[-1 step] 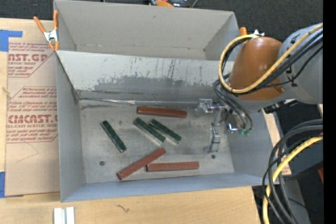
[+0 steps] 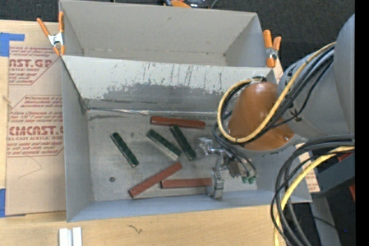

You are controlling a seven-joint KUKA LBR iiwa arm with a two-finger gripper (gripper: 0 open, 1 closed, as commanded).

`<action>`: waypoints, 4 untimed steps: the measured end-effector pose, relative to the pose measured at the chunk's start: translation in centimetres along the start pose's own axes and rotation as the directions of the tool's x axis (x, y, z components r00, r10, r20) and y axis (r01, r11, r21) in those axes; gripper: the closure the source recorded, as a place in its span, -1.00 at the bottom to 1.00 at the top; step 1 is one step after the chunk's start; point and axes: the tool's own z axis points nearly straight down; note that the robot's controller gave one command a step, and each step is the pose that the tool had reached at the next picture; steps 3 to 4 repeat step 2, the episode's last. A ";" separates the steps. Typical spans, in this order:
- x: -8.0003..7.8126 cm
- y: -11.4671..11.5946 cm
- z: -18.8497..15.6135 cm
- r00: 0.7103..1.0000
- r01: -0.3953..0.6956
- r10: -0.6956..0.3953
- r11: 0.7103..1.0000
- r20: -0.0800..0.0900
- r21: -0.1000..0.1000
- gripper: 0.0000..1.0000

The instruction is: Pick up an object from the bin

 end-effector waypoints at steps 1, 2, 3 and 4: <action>0.1 -0.1 -0.1 1.000 0.000 0.000 1.000 -0.008 0.000 1.00; -2.3 2.4 -19.7 1.000 0.004 -0.004 1.000 0.002 0.001 1.00; -2.3 2.4 -19.7 1.000 0.004 -0.004 1.000 0.002 0.001 1.00; -2.3 2.4 -19.7 1.000 0.004 -0.004 1.000 0.002 0.001 1.00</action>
Offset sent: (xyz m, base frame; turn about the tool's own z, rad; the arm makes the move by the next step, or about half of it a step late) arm 0.0000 0.0000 0.0000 0.0000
